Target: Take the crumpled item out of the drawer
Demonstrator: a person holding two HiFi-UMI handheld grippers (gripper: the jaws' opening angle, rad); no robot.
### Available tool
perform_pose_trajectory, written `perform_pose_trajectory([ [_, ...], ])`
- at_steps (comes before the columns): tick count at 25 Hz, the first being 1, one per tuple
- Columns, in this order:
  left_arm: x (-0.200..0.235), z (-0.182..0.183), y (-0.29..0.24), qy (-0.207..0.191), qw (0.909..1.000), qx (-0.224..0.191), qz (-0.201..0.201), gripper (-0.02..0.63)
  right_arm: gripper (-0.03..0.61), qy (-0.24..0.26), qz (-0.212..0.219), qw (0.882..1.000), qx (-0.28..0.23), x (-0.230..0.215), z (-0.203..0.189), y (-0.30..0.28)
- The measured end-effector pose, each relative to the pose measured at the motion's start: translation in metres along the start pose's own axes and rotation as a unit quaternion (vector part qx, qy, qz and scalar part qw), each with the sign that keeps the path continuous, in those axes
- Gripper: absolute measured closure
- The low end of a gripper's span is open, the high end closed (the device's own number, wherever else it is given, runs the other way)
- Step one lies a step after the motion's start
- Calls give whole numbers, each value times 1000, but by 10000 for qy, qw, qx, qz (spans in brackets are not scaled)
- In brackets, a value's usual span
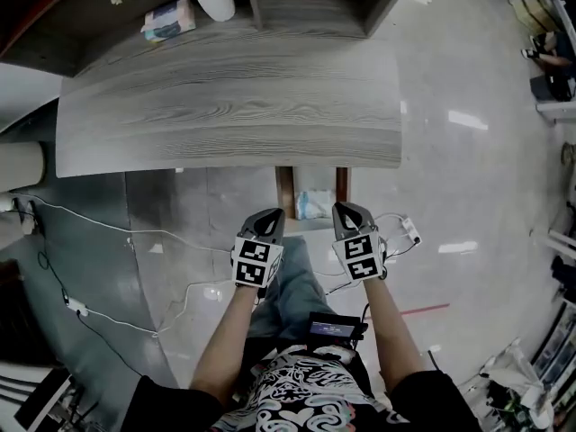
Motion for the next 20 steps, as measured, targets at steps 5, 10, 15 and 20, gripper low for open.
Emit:
perform_pose_trajectory([
  [5, 2, -10, -11, -7, 9998, 166, 123, 615, 572, 222, 268, 9994, 57, 11, -8, -9],
  [10, 2, -15, -18, -38, 9995, 284, 133, 614, 563, 315, 598, 9973, 279, 24, -17, -22],
  [15, -6, -20, -24, -252, 9985, 483, 97, 614, 555, 382, 779, 9951, 472, 32, -26, -32],
  [20, -11, -24, -29, -334, 9975, 624, 64, 614, 541, 489, 1004, 9912, 708, 39, -34, -42],
])
Point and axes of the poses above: the fingertips, and each gripper's own axes: y backward along the fingers, x to its left, z out of its top, the point moved 4 cm from there along y, backward along the fingers, and after that the axes turned 12 degrees about y, right-handed, at the moved point
